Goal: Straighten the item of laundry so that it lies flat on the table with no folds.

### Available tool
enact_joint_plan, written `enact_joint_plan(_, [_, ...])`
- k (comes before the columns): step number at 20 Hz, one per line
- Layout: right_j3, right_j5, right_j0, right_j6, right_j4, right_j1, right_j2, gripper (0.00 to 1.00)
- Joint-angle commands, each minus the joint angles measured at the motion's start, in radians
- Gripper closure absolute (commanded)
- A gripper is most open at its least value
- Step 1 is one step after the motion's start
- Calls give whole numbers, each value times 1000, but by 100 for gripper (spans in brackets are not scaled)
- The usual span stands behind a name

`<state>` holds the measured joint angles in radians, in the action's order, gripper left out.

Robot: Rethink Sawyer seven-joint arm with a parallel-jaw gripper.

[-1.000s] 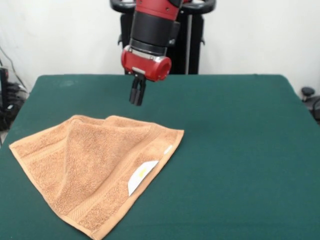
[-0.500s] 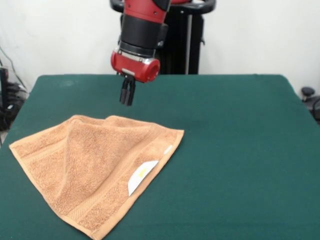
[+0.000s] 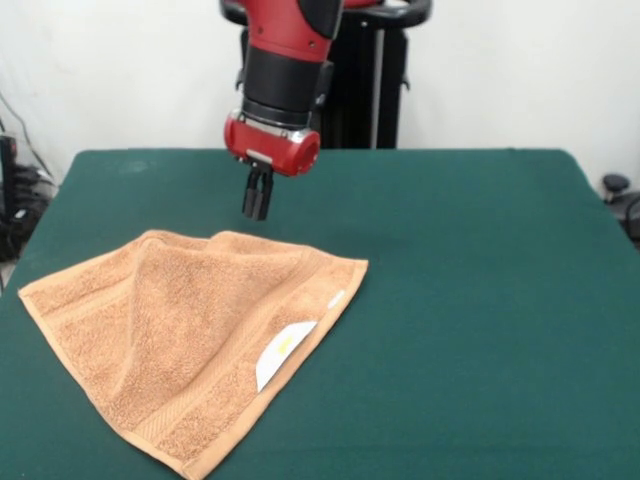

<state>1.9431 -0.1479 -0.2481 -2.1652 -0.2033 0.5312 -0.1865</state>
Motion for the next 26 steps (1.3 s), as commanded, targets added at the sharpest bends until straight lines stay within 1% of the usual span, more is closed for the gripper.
enact_joint_plan(1, [-84, 4, -32, -52, -47, -70, 104, 100])
enact_joint_plan(9, [-130, 34, -81, -34, -87, -82, 134, 100])
enact_joint_plan(16, [-152, 89, -127, -21, -112, -62, 172, 100])
enact_joint_plan(26, [-171, 127, -125, -28, -102, -47, 177, 100])
